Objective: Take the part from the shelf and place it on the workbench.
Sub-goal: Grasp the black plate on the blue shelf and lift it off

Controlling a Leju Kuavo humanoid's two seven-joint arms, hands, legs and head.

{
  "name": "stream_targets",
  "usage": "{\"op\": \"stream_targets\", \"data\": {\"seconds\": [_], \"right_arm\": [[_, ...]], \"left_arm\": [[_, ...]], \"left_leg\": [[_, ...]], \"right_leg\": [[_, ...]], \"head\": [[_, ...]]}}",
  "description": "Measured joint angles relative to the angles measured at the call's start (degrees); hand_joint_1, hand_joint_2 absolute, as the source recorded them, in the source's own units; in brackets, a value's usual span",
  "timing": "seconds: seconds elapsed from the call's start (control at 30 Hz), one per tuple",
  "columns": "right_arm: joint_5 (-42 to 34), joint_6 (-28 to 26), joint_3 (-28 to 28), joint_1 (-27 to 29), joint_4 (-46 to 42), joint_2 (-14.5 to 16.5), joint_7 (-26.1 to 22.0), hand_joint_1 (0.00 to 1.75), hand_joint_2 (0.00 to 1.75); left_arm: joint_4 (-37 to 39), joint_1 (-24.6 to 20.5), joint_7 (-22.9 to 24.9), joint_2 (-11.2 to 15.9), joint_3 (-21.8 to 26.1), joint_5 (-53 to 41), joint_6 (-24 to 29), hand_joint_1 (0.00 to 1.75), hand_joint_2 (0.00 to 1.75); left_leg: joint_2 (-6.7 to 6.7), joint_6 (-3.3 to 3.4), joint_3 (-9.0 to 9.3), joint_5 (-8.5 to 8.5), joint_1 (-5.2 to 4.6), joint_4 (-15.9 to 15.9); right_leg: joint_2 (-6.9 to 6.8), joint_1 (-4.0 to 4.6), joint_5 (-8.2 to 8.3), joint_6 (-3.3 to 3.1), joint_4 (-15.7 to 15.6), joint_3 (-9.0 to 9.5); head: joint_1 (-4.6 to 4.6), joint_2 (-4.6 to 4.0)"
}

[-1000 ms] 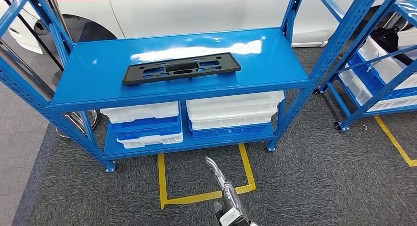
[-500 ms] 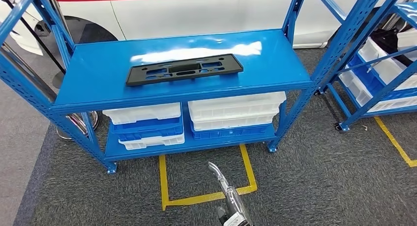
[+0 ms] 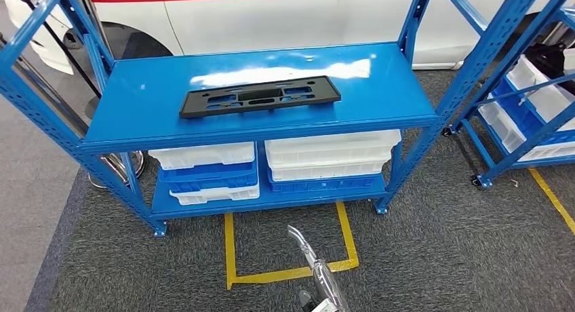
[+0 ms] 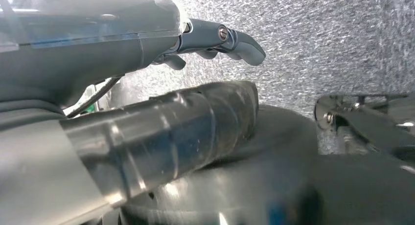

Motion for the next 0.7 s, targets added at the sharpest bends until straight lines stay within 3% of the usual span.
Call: {"op": "stream_targets", "data": {"seconds": [0.1,0.17,0.23,0.3,0.33,0.37,0.4,0.5,0.53,0.63,0.7], "right_arm": [[0.3,-0.1,0.1,-0.1,-0.1,-0.2,0.0,0.00,0.00],[0.5,-0.2,0.2,-0.2,-0.2,-0.3,0.1,0.00,0.00],[0.6,-0.4,0.2,-0.2,-0.3,-0.4,0.1,0.00,0.00],[0.6,-0.5,0.3,-0.2,-0.3,-0.5,0.1,0.00,0.00],[0.6,-0.6,0.3,-0.2,-0.3,-0.5,0.2,0.00,0.00],[0.5,-0.6,0.3,-0.1,-0.3,-0.5,0.2,0.00,0.00],[0.4,-0.6,0.3,-0.1,-0.3,-0.5,0.2,0.00,0.00],[0.0,-0.6,0.3,-0.1,-0.5,-0.5,0.2,0.00,0.00],[0.0,-0.6,0.3,-0.1,-0.5,-0.5,0.2,0.00,0.00],[-0.3,-0.5,0.4,-0.1,-0.7,-0.5,0.2,0.00,0.00],[-0.5,-0.2,0.4,-0.1,-0.9,-0.5,0.4,0.00,0.00]], "left_arm": [[0.0,0.1,0.0,0.0,0.0,0.1,0.0,0.00,0.00],[0.0,0.1,0.0,0.0,0.0,0.1,0.0,0.00,0.00],[0.0,0.0,0.0,0.0,0.0,0.1,0.0,0.00,0.00],[0.0,0.0,0.0,0.0,0.0,0.1,0.0,0.00,0.00],[0.0,0.1,0.0,0.0,0.0,0.1,0.0,0.00,0.00],[0.0,0.1,0.0,0.0,0.0,0.1,0.0,0.00,0.00],[0.0,0.1,0.0,0.0,0.0,0.1,0.0,0.00,0.00],[0.0,0.1,0.0,-0.1,0.0,0.1,0.0,0.00,0.00],[0.0,0.0,0.0,-0.1,0.0,0.1,0.0,0.00,0.00],[0.0,0.1,-0.1,-0.1,0.0,0.1,-0.1,0.00,0.00],[0.0,0.1,-0.1,-0.1,0.0,0.2,-0.1,0.00,0.00]], "left_leg": [[-1.08,1.28,-0.03,0.20,-0.20,-0.6],[-1.70,1.89,0.11,0.53,-0.09,-1.0],[-2.18,2.38,0.07,0.77,-0.04,-1.1],[-2.69,2.71,-0.10,0.88,-0.14,-1.1],[-2.94,2.76,-0.13,0.90,-0.21,-1.1],[-3.18,2.78,-0.11,0.89,-0.27,-1.1],[-3.43,2.78,-0.06,0.87,-0.31,-1.0],[-3.99,2.49,0.08,0.70,-0.46,-0.9],[-4.09,2.26,0.03,0.66,-0.51,-0.9],[-4.17,1.34,-0.10,0.64,-0.46,-1.0],[-3.95,0.67,-0.72,-0.73,-0.40,0.6]], "right_leg": [[-1.06,0.03,-0.12,0.87,0.0,0.14],[-0.71,-0.15,-0.90,1.43,0.8,0.05],[0.89,-0.36,-3.75,1.80,5.1,-1.84],[2.06,-0.46,-7.17,1.99,12.4,-5.36],[2.23,-0.47,-7.73,2.00,14.9,-6.62],[2.30,-0.47,-7.22,1.94,15.5,-7.03],[2.35,-0.46,-5.71,1.80,14.0,-6.41],[2.86,-0.29,-0.42,1.03,3.1,-1.54],[3.03,-0.15,0.22,0.83,1.0,-0.61],[3.06,-0.03,0.47,0.23,-0.3,-0.32],[2.83,-0.32,0.86,-0.45,-1.1,-0.01]], "head": [[0.00,0.00],[0.00,0.00],[0.03,0.00],[0.02,0.00],[0.01,0.00],[0.01,0.00],[0.01,0.00],[0.01,0.00],[0.01,0.00],[-0.01,0.00],[-0.03,0.00]]}}
